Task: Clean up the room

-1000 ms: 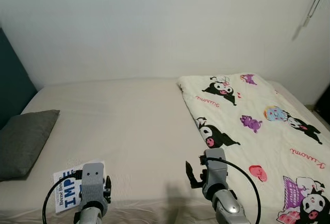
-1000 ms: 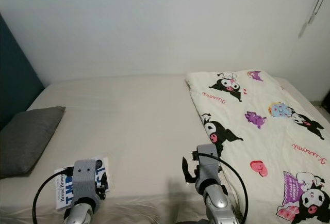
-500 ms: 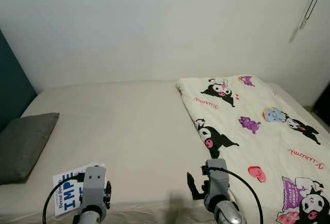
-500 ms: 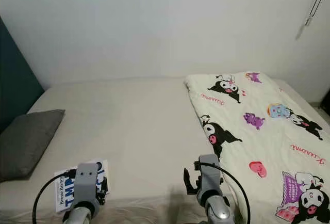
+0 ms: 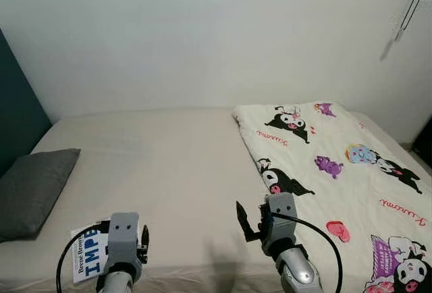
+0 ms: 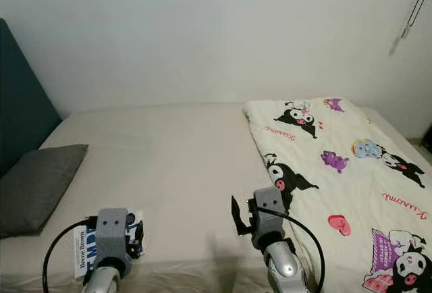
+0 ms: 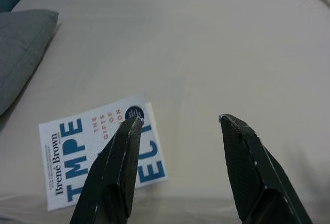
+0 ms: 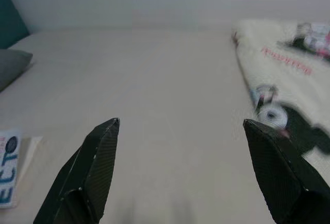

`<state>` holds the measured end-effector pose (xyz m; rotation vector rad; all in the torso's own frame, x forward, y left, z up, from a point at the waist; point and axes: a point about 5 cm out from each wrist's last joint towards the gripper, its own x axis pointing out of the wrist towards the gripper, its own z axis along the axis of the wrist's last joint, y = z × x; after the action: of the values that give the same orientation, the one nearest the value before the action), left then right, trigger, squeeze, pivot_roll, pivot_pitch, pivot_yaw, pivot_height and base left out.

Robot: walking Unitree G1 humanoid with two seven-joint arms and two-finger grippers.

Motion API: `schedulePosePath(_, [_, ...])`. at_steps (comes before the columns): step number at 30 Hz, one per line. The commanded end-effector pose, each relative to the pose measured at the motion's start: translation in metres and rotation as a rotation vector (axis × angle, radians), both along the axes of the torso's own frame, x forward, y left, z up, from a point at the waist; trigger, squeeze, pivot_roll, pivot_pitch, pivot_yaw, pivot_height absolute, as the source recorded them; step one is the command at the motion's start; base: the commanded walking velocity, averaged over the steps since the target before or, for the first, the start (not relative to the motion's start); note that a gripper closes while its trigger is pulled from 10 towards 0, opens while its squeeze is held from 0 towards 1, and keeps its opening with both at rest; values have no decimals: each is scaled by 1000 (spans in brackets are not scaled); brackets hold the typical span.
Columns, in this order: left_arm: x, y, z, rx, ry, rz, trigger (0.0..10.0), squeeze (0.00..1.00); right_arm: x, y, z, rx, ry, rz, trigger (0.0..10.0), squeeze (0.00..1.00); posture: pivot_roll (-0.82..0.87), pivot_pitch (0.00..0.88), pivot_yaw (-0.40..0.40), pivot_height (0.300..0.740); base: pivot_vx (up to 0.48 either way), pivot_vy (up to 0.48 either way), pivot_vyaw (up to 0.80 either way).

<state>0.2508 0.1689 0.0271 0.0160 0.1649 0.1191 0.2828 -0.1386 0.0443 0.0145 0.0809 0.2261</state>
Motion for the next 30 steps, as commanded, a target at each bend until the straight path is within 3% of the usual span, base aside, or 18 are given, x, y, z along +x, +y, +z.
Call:
schedulePosePath(1, [-3, 2, -4, 2, 15, 18, 10000, 0, -4, -3, -15, 29, 101, -31, 10000, 0, 19, 42, -2, 740, 0, 0, 0])
schedulePosePath(4, [-4, 2, -10, -3, 49, 12, 10000, 0, -6, -15, -30, -9, 197, -138, 10000, 0, 17, 31, -6, 740, 0, 0, 0])
schedulePosePath(8, [-4, 1, -11, -8, 60, 1, 10000, 0, -7, -20, -32, -3, 206, -181, 10000, 0, 20, 28, -6, 740, 0, 0, 0])
schedulePosePath(30, [-1, -5, -11, 42, 100, -55, 10000, 0, 1, -8, -21, -27, 164, -72, 10000, 0, 9, 77, 1, 740, 0, 0, 0])
